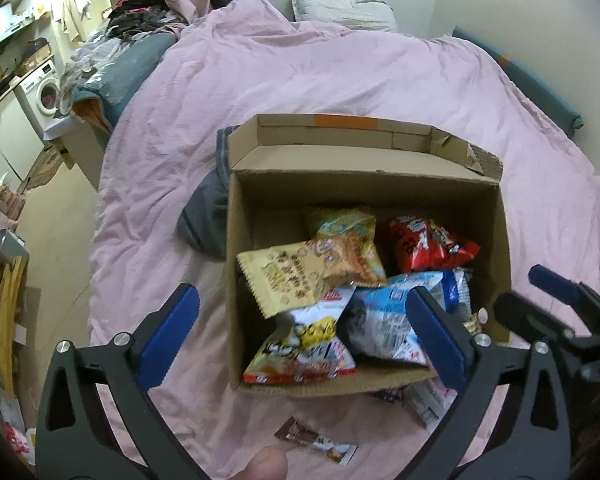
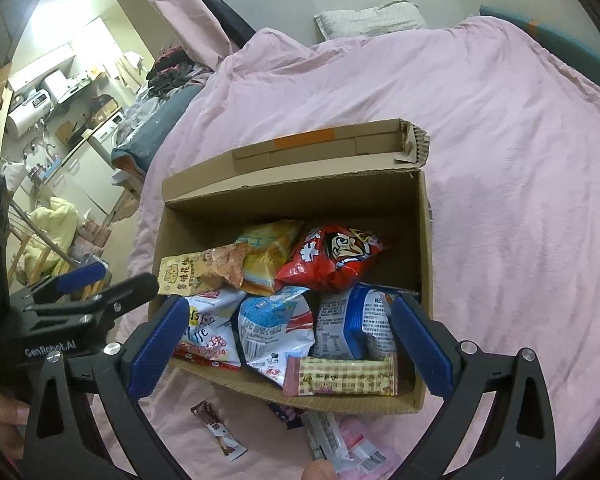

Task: Organize snacks
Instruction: 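Move both grippers back toward the remaining snacks beside the box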

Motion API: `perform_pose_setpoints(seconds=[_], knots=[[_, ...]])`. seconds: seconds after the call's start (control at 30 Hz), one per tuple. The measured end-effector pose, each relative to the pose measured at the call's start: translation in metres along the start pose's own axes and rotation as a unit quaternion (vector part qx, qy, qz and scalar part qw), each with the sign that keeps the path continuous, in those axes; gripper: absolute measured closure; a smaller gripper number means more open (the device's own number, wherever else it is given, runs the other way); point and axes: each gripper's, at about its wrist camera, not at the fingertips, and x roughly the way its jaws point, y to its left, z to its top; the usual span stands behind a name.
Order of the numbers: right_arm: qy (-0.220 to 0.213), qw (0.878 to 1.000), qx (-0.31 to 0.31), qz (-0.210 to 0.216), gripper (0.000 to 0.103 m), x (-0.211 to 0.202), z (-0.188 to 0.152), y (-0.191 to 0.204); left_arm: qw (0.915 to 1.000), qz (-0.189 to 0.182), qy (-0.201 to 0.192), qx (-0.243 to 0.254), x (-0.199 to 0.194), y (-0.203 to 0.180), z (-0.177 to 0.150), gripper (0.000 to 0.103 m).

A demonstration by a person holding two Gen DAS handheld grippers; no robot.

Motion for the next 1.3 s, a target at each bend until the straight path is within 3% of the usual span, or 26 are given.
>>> perform_pose_setpoints(seconds=[0.37, 0.57, 0.77, 1.13, 1.3], knots=[[-0.001, 0.999, 0.04, 0.026, 0.0, -0.033, -0.029, 0.008, 0.9997, 0.006, -0.025, 0.005, -0.025, 0.017, -0.034, 0.001], [0.003, 0.999, 0.045, 0.014, 0.0, -0.038, -0.044, 0.01, 0.9999, -0.003, -0.013, -0.002, -0.03, 0.029, -0.053, 0.001], [0.03, 0.995, 0.093, 0.018, 0.0, -0.036, -0.072, -0.006, 1.0, -0.009, -0.003, -0.002, -0.028, 0.038, -0.078, 0.001], [0.071, 0.985, 0.15, -0.049, 0.0, -0.035, -0.114, -0.06, 0.9976, -0.018, 0.037, -0.055, -0.004, 0.069, -0.121, 0.001], [0.123, 0.979, 0.142, -0.079, 0.0, -0.006, -0.125, -0.064, 0.9934, -0.019, 0.064, -0.093, 0.007, 0.078, -0.128, 0.001]])
